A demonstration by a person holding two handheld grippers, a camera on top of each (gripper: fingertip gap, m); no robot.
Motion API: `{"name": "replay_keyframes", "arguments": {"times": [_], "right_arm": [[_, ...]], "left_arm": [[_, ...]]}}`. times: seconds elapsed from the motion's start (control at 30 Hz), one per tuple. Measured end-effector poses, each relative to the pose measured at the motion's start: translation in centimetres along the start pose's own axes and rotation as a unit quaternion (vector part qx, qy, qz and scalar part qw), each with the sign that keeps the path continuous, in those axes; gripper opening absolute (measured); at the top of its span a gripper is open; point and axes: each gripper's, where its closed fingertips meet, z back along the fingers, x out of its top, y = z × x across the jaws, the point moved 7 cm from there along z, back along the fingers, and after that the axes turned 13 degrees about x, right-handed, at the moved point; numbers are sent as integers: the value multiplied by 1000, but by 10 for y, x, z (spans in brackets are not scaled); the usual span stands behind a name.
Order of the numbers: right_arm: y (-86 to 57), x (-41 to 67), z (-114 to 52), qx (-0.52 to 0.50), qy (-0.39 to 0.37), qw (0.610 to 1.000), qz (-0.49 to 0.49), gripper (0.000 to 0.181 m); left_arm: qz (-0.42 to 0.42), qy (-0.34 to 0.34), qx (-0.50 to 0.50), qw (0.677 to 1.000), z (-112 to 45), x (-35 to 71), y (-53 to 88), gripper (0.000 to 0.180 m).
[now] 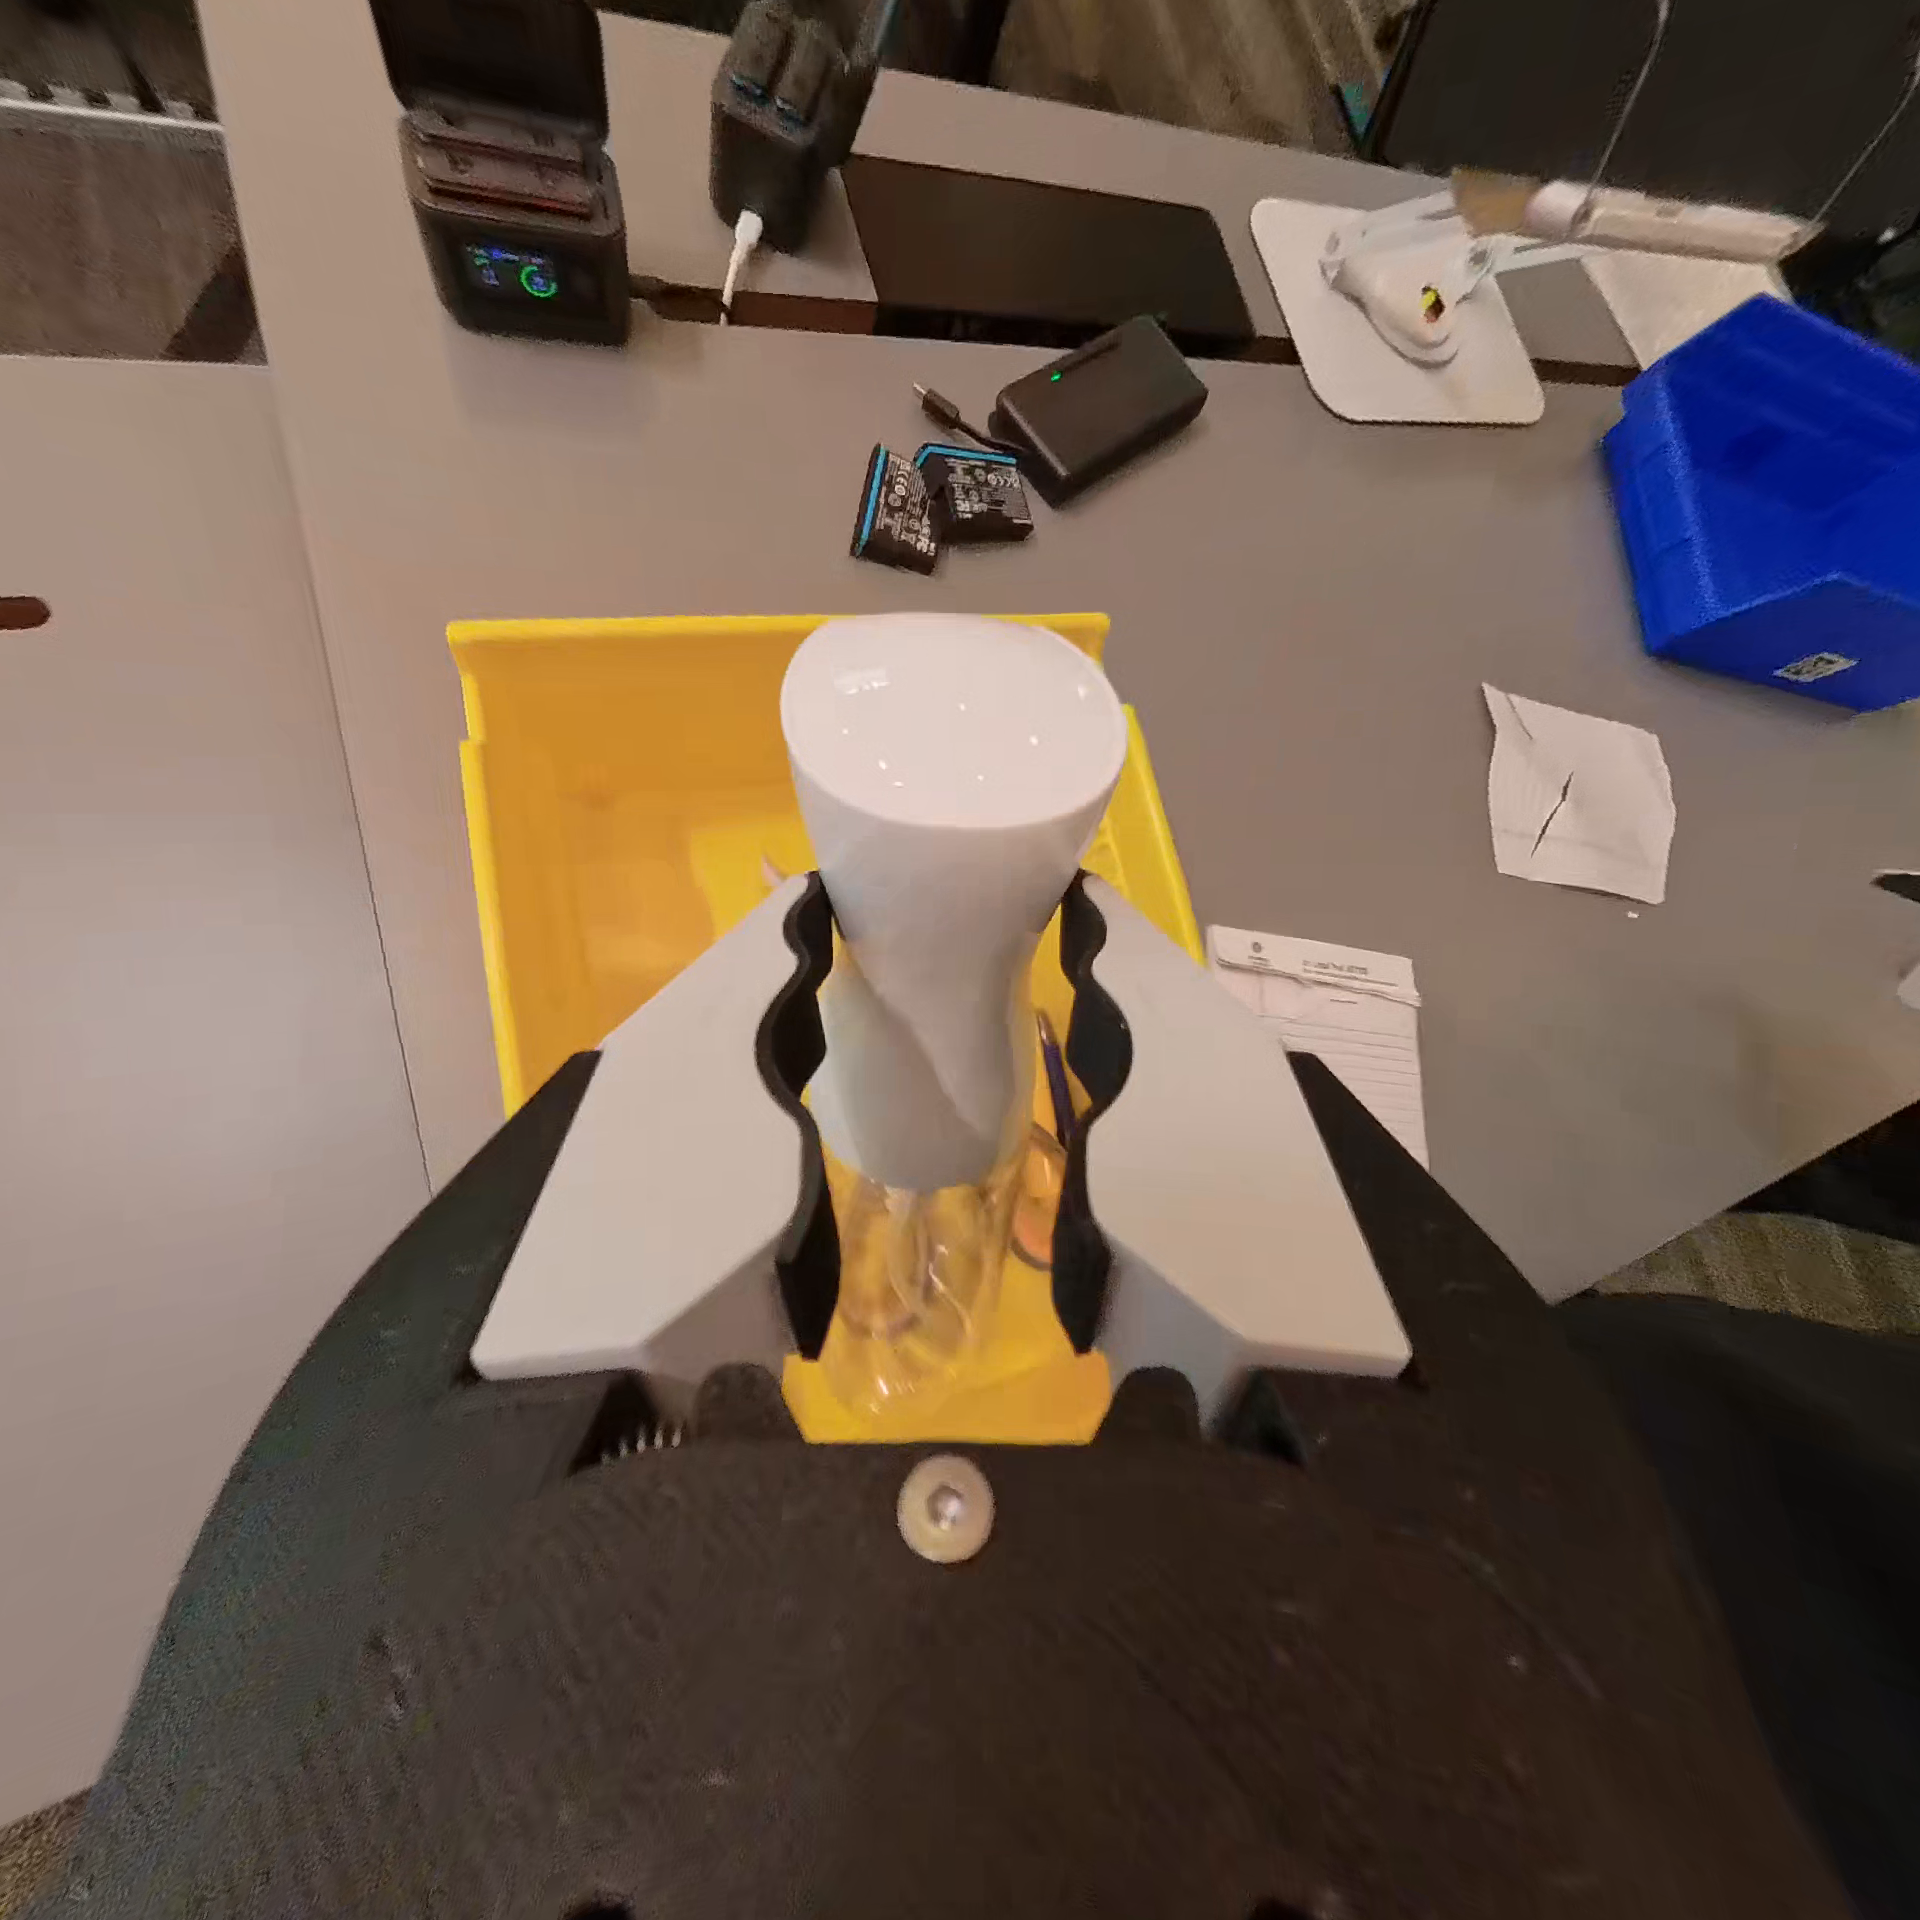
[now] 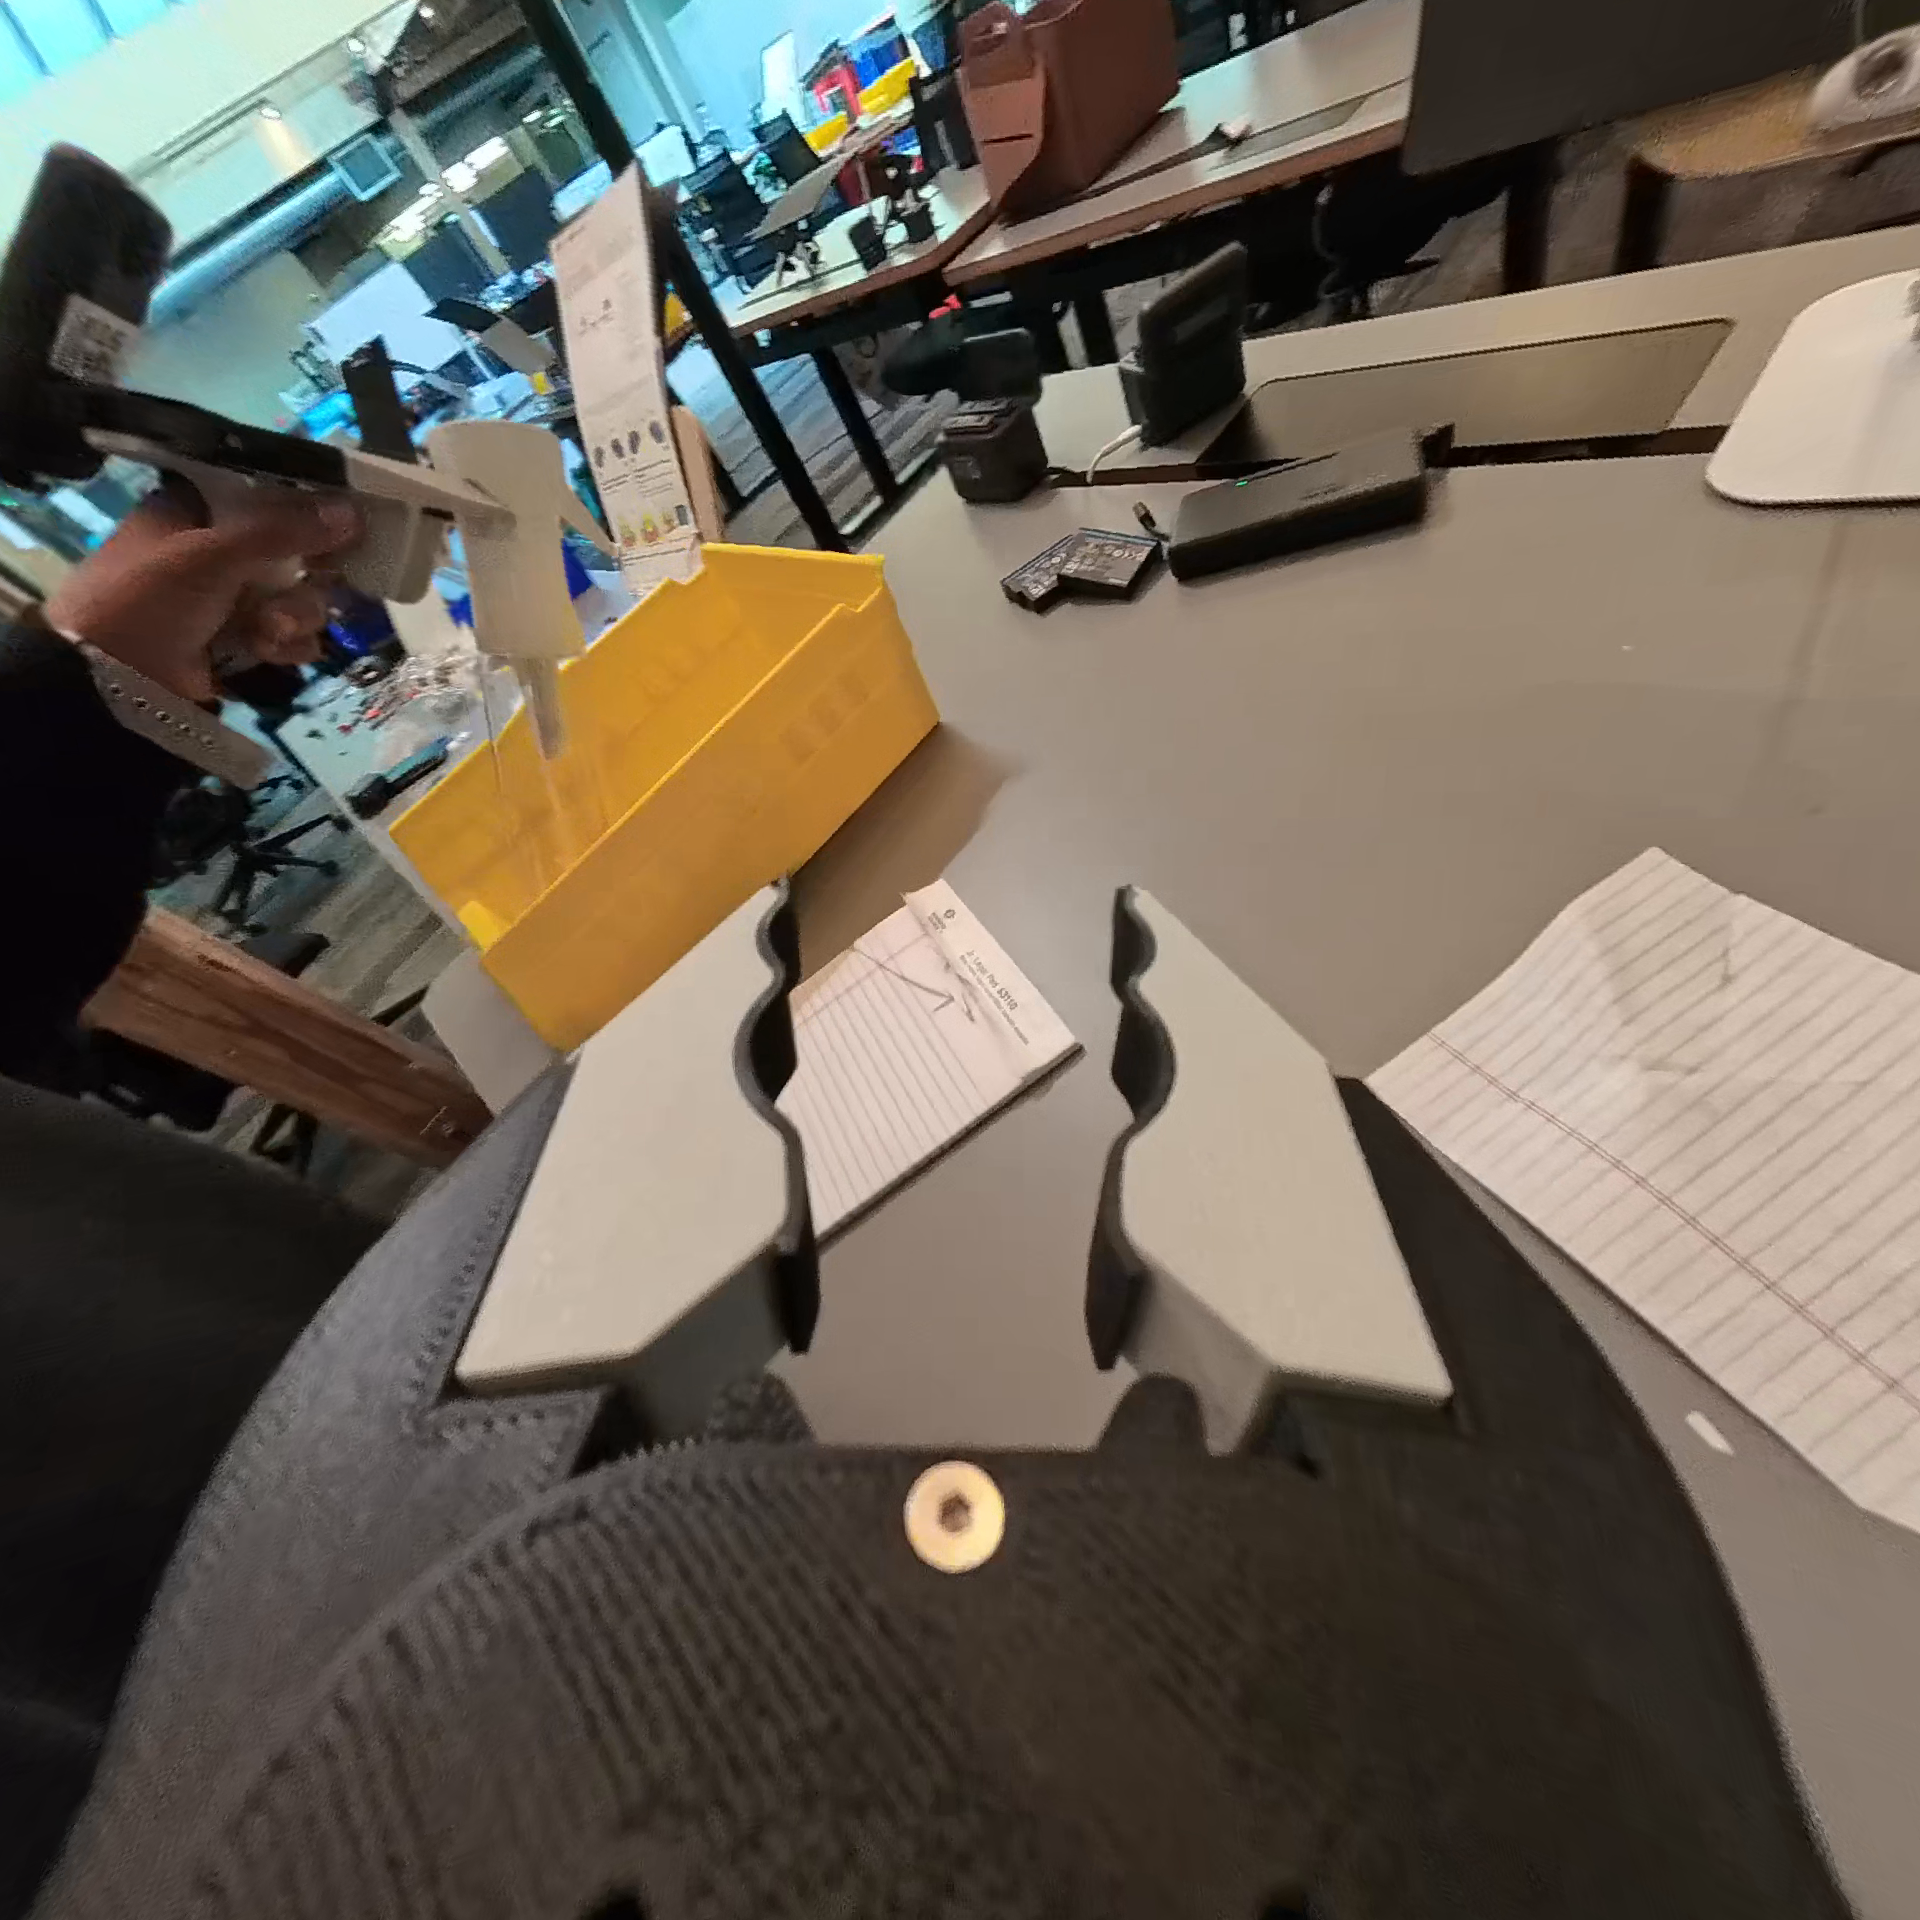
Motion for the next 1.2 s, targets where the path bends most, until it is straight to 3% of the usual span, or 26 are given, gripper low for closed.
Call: {"name": "replay_keyframes", "arguments": {"times": [0.4, 0.63, 0.73, 0.87, 1.0, 1.2], "right_arm": [[19, 10, -9, -55, -23, 998, 0, 57], [17, 12, -17, -51, -32, 998, -16, 56], [17, 13, -22, -52, -31, 998, -12, 56], [19, 11, -33, -38, -35, 998, -18, 56], [23, 9, -42, -23, -26, 999, -19, 56], [29, 7, -39, -33, -16, 999, -4, 56]], "left_arm": [[-30, 97, -12, 995, -117, -8, 25, 40], [-33, 91, -7, 995, -115, -23, 17, 41], [-32, 64, -48, 996, -89, -30, -13, 42], [-42, 115, -101, 987, -79, -73, -59, 42], [-43, 167, -59, 983, -104, -110, -61, 40], [-28, 174, -42, 983, -109, -116, -52, 43]]}}
